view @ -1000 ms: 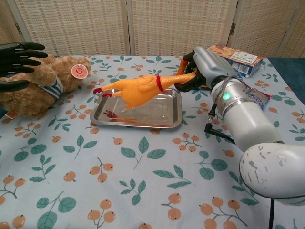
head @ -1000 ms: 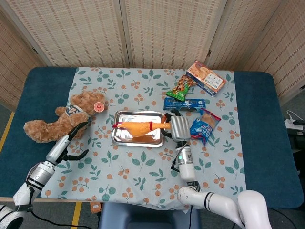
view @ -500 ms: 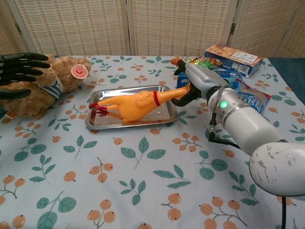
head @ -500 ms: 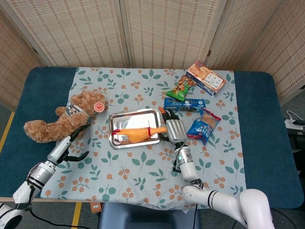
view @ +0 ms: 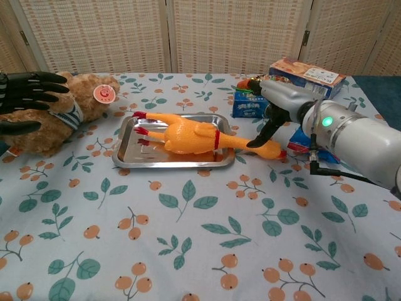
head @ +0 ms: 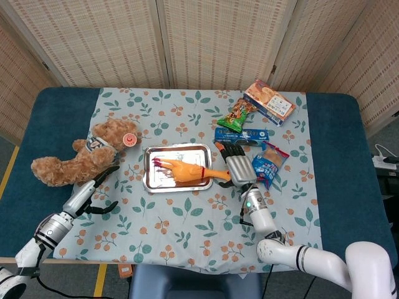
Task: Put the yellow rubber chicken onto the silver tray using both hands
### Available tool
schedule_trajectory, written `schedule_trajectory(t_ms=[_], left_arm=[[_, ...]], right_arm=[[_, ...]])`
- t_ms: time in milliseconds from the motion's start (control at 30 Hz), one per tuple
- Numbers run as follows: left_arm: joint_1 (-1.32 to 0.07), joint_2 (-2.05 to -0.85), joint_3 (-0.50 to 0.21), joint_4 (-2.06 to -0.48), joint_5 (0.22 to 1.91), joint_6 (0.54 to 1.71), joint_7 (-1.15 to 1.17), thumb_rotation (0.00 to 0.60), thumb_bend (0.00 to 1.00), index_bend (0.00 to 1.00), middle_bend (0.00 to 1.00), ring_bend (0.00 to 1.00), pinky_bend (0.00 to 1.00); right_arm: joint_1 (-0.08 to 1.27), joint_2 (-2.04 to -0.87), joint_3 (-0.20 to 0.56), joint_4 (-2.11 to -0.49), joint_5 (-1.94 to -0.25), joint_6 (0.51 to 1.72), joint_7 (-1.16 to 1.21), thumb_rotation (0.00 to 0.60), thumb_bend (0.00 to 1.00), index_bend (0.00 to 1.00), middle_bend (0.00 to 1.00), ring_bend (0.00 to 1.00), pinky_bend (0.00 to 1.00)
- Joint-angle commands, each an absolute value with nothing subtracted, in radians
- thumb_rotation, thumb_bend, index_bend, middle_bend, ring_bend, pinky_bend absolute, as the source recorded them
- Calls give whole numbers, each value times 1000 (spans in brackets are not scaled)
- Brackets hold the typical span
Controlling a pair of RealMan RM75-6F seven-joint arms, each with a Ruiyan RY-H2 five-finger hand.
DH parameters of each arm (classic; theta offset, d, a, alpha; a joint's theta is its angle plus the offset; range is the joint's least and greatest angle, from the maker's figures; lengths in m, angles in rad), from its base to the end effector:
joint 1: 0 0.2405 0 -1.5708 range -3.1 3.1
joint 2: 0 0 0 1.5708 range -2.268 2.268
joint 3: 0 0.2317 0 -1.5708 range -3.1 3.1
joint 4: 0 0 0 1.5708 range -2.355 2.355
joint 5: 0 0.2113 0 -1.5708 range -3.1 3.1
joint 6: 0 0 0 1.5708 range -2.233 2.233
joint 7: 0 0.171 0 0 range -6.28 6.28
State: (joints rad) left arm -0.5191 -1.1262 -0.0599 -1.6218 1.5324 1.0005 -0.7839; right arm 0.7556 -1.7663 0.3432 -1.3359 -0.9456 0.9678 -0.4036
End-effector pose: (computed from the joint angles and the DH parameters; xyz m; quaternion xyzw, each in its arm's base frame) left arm -0.2035 0.3025 0.0701 -0.5793 -0.6200 -0.4709 0.2415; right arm -0.1035 -0.3750 -0.0555 0.6633 -0.4594 0.3996 0.4351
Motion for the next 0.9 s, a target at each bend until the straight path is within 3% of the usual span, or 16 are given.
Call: schedule_trajectory(t_ms=[33,233,367,600,800,900], left_arm=[[-484,-1115,-54,-1636,1520,1069,-598,600,364,0,0,0,6],[-334,-1134,-33,-1638,1543,1346,-205,600,362,0,0,0,6],[-230,-1129,16,-1631,1584,1485,-133,600,362,0,0,0,6],[-60,-1155,82,-1569,1660,1711,-31,600,363,0,0,0,6],[-26,-1152,115,-1549,1678,1707,15,600,366,0,0,0,5],[-27,-1137,121,-1568,1685,1685,19,600,365,0,0,0,5]], right_arm=[[705,-1678,307,-1465,-997,1021,-397,600,51,0,0,0,0],[545,-1412,127,-1792,-1166,1192,-501,600,50,0,0,0,0],[427,-1270,1,-1928,-1307,1322,-526,600,50,0,0,0,0],[207,-1147,-168,-1919,-1488,1562,-517,600,51,0,0,0,0],[96,-1148,-195,-1833,-1527,1675,-423,600,50,0,0,0,0],[80,-1138,-193,-1796,-1544,1672,-362,600,51,0,0,0,0]])
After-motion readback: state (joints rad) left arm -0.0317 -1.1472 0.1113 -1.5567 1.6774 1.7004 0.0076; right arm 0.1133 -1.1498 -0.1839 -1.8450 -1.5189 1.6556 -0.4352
